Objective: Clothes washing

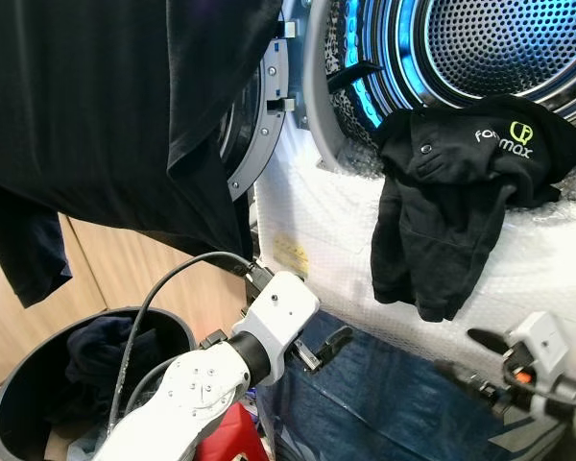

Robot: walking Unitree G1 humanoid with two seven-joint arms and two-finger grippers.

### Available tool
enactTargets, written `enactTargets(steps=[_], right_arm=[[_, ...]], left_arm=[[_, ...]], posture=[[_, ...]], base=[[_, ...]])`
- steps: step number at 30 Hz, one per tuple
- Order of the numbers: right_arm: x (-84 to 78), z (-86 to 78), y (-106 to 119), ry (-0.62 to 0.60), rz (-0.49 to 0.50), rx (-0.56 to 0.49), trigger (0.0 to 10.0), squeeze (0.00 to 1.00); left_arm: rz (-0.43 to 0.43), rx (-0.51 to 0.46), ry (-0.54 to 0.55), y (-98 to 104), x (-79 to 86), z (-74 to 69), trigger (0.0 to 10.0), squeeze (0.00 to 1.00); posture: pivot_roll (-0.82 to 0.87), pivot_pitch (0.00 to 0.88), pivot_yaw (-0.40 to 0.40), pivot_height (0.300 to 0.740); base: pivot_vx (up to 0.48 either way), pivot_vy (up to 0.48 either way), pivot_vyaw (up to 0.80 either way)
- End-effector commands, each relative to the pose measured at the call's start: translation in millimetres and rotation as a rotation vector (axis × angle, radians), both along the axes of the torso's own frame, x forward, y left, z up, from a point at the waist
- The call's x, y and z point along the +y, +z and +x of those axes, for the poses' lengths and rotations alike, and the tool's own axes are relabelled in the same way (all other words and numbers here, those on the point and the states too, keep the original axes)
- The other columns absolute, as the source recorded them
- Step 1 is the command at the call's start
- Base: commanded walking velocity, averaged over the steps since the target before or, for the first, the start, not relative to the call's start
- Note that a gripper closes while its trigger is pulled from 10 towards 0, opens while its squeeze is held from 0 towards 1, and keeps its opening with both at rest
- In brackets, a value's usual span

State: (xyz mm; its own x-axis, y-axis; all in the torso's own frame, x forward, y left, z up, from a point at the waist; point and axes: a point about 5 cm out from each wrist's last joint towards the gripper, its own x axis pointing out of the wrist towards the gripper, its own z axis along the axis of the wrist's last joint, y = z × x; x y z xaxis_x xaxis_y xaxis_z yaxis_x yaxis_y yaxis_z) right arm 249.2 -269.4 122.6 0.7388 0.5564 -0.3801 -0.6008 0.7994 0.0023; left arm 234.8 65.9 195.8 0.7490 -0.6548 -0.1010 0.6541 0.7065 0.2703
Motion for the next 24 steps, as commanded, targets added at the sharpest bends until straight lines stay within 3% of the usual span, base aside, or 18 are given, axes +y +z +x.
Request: enactTargets(steps=[1,4,15,24], right_arm=[[1.9,0.5,5.8,0.002,0.001,-0.039,10.0,0.00],[4.9,-8.0,-2.2,0.032,-0.008,-0.012,10.0,0.00],[0.9,-13.1,-3.6,-0.016,-0.004,-0.033,10.0,0.00],[17.7,-14.8,-14.1,-0.032,0.048,-0.034,10.0,0.00]], left_arm=[[0.015,-0.015,0.022,-1.0,3.0,3.1,10.0,0.00],[0.043,-0.033,0.021,-6.4,3.5,4.6,10.0,0.00],[0.052,-0.052,0.006,-14.5,2.5,9.0,10.0,0.00],[0.031,-0.031,-0.009,-18.3,5.0,10.9,10.0,0.00]], posture=[[0.01,0.000,-0.028,0.740],[0.00,0.000,-0.018,0.740],[-0.02,0.000,0.005,0.740],[-0.02,0.000,0.011,0.740]], base=[[0.000,0.000,0.00],[0.000,0.000,0.00],[0.000,0.000,0.00],[0.000,0.000,0.00]])
